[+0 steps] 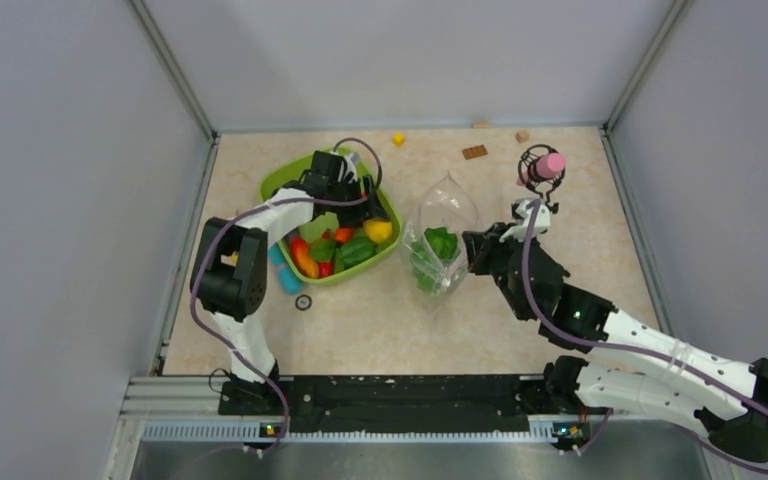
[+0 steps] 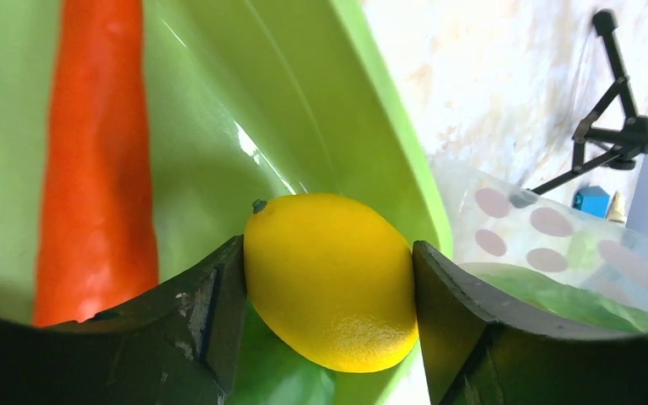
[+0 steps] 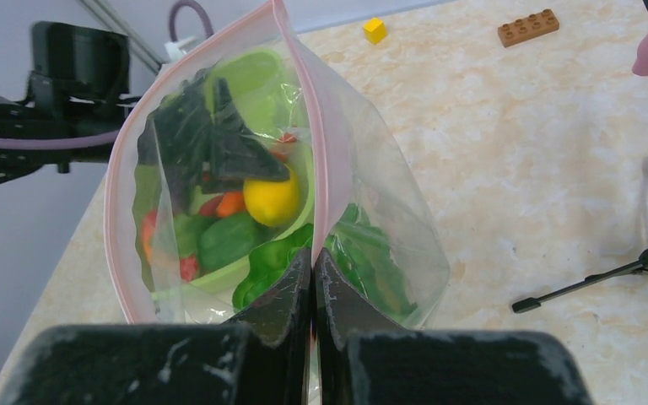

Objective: Place the food in the zip-top bag and seal the zipper
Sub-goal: Pick up the fake fruit from the bin, then place the fake fruit in the zipper food storage bag.

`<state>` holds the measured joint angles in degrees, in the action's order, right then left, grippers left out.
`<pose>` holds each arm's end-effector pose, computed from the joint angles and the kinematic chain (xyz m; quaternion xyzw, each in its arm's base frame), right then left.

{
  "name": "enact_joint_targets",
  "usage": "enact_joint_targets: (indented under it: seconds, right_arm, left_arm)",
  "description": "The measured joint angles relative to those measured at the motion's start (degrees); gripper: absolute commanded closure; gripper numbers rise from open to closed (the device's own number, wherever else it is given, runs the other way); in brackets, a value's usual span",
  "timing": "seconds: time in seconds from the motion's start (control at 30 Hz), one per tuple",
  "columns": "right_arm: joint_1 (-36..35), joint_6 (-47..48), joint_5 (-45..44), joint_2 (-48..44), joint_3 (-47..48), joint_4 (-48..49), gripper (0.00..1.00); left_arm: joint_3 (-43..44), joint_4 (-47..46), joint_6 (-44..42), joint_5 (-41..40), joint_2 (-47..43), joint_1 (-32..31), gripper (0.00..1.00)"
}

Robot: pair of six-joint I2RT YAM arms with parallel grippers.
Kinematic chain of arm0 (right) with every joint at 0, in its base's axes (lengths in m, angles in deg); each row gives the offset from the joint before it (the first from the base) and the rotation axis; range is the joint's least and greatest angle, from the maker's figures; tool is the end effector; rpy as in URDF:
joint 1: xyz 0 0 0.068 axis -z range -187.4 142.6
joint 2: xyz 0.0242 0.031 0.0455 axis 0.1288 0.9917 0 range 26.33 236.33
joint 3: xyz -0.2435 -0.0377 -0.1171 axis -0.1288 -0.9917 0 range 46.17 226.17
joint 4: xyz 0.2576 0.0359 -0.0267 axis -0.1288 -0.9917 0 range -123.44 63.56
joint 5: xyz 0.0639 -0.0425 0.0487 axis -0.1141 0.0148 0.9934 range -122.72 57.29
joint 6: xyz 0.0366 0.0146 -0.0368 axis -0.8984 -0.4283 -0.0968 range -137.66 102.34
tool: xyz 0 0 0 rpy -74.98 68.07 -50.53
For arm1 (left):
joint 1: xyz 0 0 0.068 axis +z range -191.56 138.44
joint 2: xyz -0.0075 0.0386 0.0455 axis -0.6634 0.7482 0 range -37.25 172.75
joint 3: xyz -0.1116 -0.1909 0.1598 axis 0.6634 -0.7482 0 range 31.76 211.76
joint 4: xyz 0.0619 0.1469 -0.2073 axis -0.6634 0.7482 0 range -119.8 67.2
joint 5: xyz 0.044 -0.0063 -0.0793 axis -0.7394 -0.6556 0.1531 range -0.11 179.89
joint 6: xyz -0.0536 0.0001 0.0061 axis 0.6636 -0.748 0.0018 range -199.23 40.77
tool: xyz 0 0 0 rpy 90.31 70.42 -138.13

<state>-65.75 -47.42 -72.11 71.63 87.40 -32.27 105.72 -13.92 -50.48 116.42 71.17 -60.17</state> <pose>0.1152 0.1438 0.3261 0.0322 0.7519 0.2358 0.6148 0.3806 -0.1450 0.1933 -0.0034 0.9189 -0.3302 0.2157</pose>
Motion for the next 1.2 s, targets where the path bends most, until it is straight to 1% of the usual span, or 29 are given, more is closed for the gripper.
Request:
enact_joint_targets:
  seconds: [0.07,0.23,0.3,0.4,0.47,0.53,0.57,0.7,0.8,0.87,0.93,1.03,1.2]
  right_arm:
    - [0.0,-0.02,0.0,-0.02,0.0,-0.04,1.0]
    - [0.0,0.0,0.46,-0.02,0.0,-0.37,1.0]
    - [0.0,0.0,0.76,-0.02,0.0,-0.61,1.0]
    - [0.0,0.0,1.53,0.24,0.0,-0.74,1.0]
    - [0.0,0.0,2.16,0.59,0.0,-0.92,1.0]
    - [0.0,0.0,2.69,0.87,0.0,-1.01,1.0]
    - [0.0,0.02,3.15,1.03,0.0,-1.03,1.0]
    - [0.0,0.0,4.5,1.11,0.0,-1.01,1.0]
    - [0.0,-0.02,5.55,1.11,0.0,-1.01,1.0]
    - [0.0,-0.02,6.38,1.09,0.0,-1.01,1.0]
    - [0.0,-0.07,7.32,1.09,0.0,-1.01,1.0]
    - [0.0,-0.11,9.14,0.96,0.0,-1.03,1.0]
    - [0.0,-0.28,10.97,-0.83,0.0,-1.27,1.0]
  left_arm:
    - [0.0,1.27,0.07,-2.38,-3.1,0.0,0.91]
    - [-0.02,3.02,0.07,-9.44,-14.16,0.02,0.91]
    - [-0.07,3.28,0.07,-10.91,-18.69,0.02,0.91]
    - [-0.85,2.82,0.02,-11.04,-25.88,-0.39,0.91]
    - [-1.95,1.95,-0.17,-9.64,-30.71,-1.38,0.87]
    - [-3.08,0.98,-0.68,-8.26,-35.5,-3.76,0.85]
    - [-3.34,0.44,-1.31,-8.02,-38.01,-6.32,0.84]
    - [-3.3,-2.64,-4.55,-6.75,-43.28,-16.83,0.84]
    - [-2.58,-3.63,-6.56,-5.03,-43.74,-21.99,0.84]
    - [-1.38,-3.87,-8.24,-5.2,-42.07,-24.85,0.84]
    - [-0.55,-3.67,-9.14,-5.51,-40.68,-25.94,0.86]
    - [2.36,-3.06,-10.64,-6.95,-35.89,-27.8,0.9]
    - [4.59,-0.57,-11.8,-12.28,-29.92,-28.37,0.88]
